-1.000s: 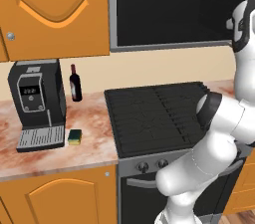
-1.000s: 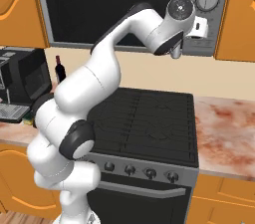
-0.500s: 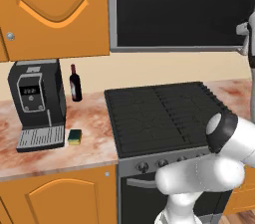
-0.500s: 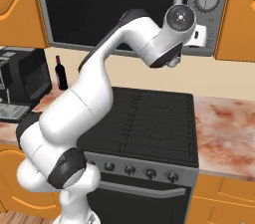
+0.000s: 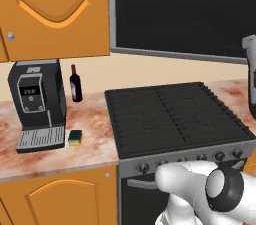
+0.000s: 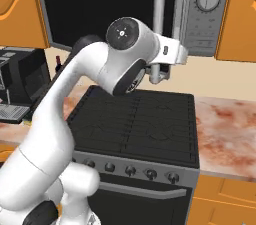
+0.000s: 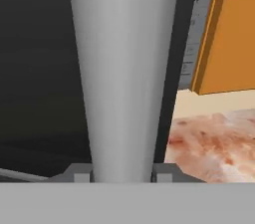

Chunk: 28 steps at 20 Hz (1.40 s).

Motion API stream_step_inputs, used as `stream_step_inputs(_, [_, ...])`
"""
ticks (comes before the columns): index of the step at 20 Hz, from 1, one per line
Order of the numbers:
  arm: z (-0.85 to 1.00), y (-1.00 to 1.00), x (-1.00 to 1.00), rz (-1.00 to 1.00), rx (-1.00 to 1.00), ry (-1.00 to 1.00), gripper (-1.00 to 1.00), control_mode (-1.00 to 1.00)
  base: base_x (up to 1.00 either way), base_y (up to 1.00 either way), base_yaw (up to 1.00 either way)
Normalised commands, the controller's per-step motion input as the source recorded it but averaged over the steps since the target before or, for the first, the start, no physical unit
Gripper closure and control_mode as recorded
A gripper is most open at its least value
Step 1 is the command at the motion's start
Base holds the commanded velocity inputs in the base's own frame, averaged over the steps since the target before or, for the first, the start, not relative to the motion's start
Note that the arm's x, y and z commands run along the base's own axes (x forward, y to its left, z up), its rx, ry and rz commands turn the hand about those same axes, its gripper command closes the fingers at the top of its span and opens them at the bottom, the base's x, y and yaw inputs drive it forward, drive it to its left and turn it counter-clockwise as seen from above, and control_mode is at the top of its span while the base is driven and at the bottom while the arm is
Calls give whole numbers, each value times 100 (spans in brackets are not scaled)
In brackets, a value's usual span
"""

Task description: Place the sponge inside the microwave to prepare for sanitizing.

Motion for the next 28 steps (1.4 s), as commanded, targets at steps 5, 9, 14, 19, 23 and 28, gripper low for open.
stream_step_inputs(5, [-46,47,-100,-38,-23,1,100,-100,0,0,0])
stream_step_inputs(9, [-37,33,-100,-31,-21,1,100,-100,0,0,0])
stream_step_inputs(14, [-14,46,-86,-35,-8,2,100,-100,0,0,0])
stream_step_inputs(19, [0,87,-96,-22,0,-7,100,-100,0,0,0])
stream_step_inputs(23, [0,100,-98,-15,0,-8,100,-100,0,0,0])
stream_step_inputs(28, [-12,100,-89,-17,-2,-7,100,-100,0,0,0])
